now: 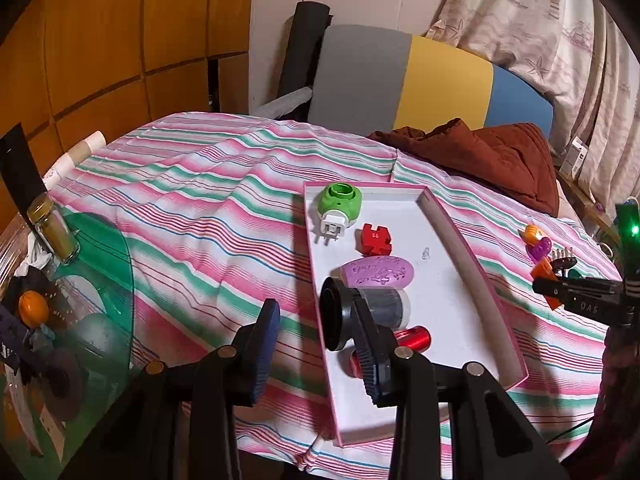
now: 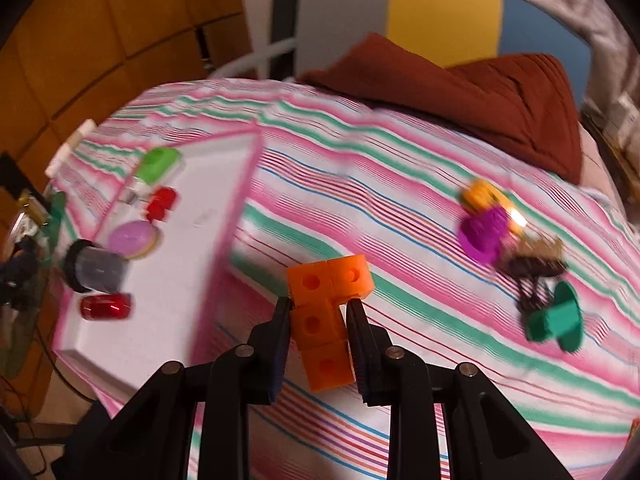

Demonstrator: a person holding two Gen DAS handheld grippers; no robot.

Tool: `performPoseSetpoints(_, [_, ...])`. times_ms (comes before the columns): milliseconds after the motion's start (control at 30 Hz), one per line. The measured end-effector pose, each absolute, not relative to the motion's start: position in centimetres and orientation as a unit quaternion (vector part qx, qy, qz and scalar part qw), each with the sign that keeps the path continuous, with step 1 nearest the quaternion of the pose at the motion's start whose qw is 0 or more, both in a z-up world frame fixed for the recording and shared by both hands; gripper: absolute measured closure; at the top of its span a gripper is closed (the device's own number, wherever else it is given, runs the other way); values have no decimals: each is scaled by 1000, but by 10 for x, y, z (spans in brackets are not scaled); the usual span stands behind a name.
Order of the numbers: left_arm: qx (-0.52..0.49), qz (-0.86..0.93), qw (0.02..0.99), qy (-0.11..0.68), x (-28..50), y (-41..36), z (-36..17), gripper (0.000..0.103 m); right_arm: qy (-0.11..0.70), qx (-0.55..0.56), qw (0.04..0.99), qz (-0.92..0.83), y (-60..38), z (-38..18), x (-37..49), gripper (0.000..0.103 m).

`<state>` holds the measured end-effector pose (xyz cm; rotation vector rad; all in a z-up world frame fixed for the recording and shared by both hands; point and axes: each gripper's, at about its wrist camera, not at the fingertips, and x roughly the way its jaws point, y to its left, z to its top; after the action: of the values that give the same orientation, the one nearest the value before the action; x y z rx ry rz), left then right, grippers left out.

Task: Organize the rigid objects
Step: 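Carry the orange cube stack to the tray and release it with the right gripper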

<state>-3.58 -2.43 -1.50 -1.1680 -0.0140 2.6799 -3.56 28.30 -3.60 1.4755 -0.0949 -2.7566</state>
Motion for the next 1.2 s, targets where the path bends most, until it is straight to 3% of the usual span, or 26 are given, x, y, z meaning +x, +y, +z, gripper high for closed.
performPoseSetpoints(433, [-396,914,93,-8,-33,-37,-11,66,26,450,121,-885,166,-24,-65,75])
performPoseSetpoints(1200, [-397,914,79,-12,-33,-44,-11,66,63,491,122,-860,124,-84,-92,75])
